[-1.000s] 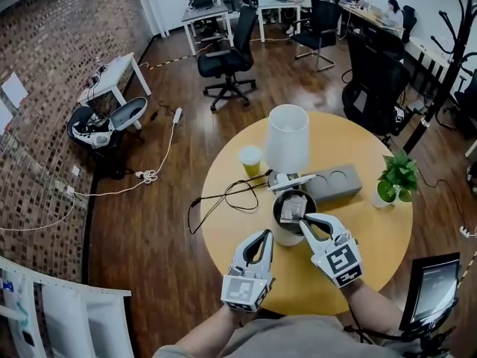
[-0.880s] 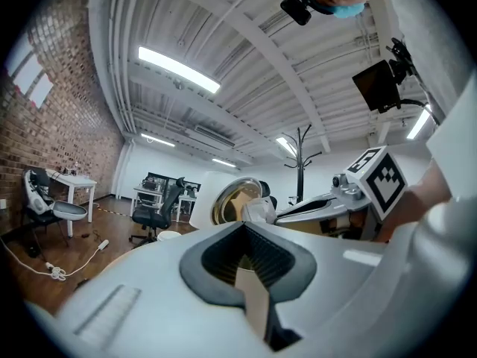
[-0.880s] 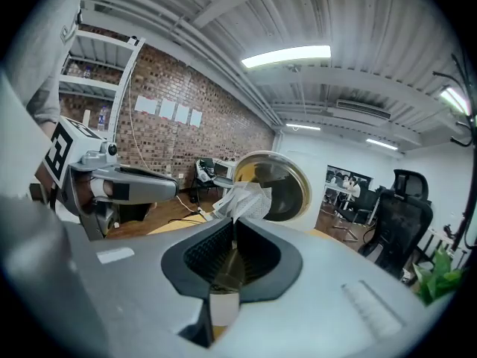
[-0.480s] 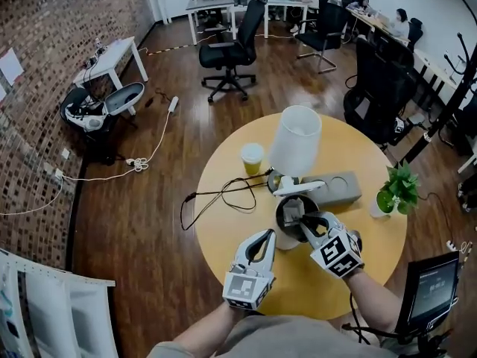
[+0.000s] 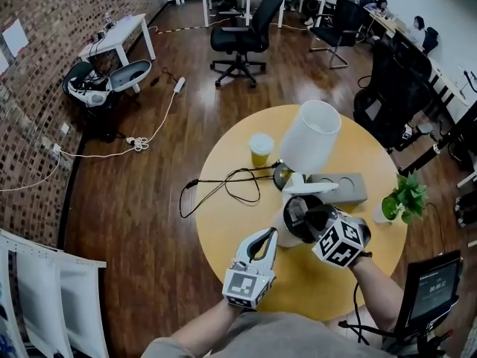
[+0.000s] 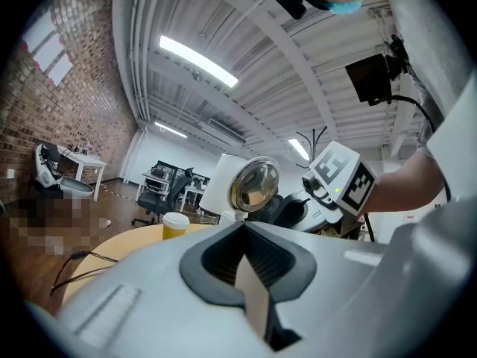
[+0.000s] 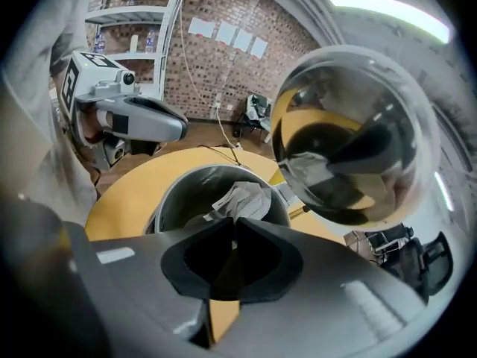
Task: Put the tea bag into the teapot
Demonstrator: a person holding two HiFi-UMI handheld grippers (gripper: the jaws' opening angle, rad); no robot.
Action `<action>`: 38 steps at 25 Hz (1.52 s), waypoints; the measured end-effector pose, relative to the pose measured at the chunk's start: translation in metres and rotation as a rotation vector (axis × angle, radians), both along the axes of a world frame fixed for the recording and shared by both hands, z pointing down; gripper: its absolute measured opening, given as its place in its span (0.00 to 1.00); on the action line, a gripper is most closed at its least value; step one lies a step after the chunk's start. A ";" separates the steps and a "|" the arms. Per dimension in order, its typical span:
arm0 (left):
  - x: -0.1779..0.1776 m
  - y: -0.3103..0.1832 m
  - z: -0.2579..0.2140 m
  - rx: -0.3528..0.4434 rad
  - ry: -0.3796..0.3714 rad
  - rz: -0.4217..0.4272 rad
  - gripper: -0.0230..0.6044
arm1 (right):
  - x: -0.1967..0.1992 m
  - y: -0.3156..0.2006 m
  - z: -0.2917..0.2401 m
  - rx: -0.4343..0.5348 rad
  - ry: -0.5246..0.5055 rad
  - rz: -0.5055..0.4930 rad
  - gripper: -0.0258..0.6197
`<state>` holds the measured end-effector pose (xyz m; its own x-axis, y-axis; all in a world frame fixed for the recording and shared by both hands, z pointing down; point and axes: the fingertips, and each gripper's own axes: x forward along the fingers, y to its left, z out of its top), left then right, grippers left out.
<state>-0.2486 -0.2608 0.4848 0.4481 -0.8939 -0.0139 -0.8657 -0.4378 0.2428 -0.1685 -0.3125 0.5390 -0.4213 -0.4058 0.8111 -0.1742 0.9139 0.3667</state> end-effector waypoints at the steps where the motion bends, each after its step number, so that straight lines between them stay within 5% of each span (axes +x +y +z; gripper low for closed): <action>1: -0.001 -0.001 0.002 -0.001 0.000 -0.003 0.04 | -0.001 0.001 0.004 -0.007 0.032 -0.025 0.08; 13: -0.002 0.001 0.009 -0.030 0.019 -0.017 0.04 | -0.007 0.005 0.032 -0.038 0.281 -0.186 0.09; 22: -0.004 0.001 0.011 -0.035 0.023 -0.032 0.04 | -0.008 0.000 0.035 -0.052 0.279 -0.188 0.18; 38: 0.001 0.004 0.005 -0.033 0.004 0.009 0.04 | -0.008 0.000 0.016 0.024 0.157 -0.093 0.15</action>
